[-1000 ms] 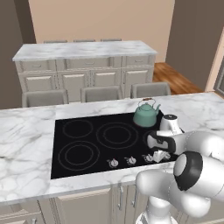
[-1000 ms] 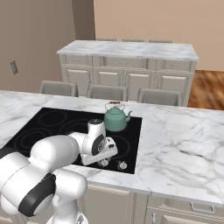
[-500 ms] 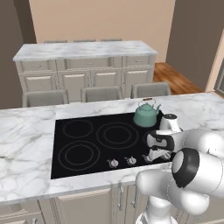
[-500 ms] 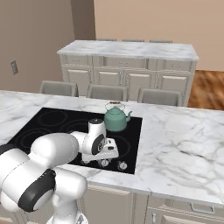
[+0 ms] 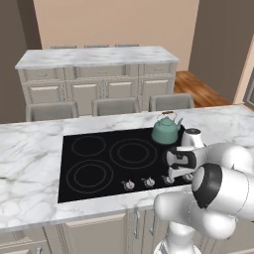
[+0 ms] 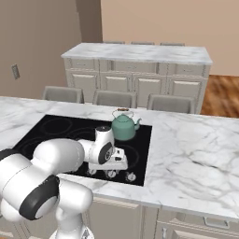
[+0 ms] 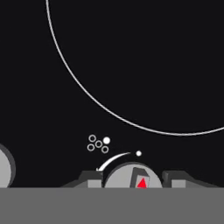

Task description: The kettle is done boiling. Turn off the stove, then wait for 300 timesteps before moving the kettle to the dining table.

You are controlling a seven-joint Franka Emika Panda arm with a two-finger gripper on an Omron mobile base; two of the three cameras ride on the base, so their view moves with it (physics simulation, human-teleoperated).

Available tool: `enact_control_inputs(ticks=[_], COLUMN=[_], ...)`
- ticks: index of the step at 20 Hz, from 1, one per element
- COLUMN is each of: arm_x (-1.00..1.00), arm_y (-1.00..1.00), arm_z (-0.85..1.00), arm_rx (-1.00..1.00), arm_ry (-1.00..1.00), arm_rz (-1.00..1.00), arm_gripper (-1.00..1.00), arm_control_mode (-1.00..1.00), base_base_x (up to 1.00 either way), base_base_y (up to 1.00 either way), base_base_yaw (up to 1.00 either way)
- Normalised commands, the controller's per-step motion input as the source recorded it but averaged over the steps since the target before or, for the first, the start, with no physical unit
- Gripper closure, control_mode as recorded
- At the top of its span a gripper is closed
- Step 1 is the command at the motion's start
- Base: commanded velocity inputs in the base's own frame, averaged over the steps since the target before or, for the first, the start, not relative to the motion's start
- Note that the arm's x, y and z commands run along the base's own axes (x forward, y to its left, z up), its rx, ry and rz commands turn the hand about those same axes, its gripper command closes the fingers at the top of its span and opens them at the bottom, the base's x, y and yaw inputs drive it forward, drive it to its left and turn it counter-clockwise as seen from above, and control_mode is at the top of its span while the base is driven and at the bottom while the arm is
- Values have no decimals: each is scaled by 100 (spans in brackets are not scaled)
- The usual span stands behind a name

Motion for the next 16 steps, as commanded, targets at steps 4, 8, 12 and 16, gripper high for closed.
enact_control_inputs(ticks=[4, 8, 12, 16], arm_x=[-9, -9, -8, -10], arm_y=[12, 8, 1, 0], arm_z=[-9, 0, 19, 46], arm_rx=[0, 0, 0, -5], arm_ry=[-1, -2, -2, -7], arm_rz=[-29, -12, -12, -14], arm_gripper=[-100, -100, -100, -100], arm_control_mode=[-100, -100, -100, -100], base_base_x=[0, 0, 0, 0], base_base_y=[0, 0, 0, 0], base_base_yaw=[0, 0, 0, 0])
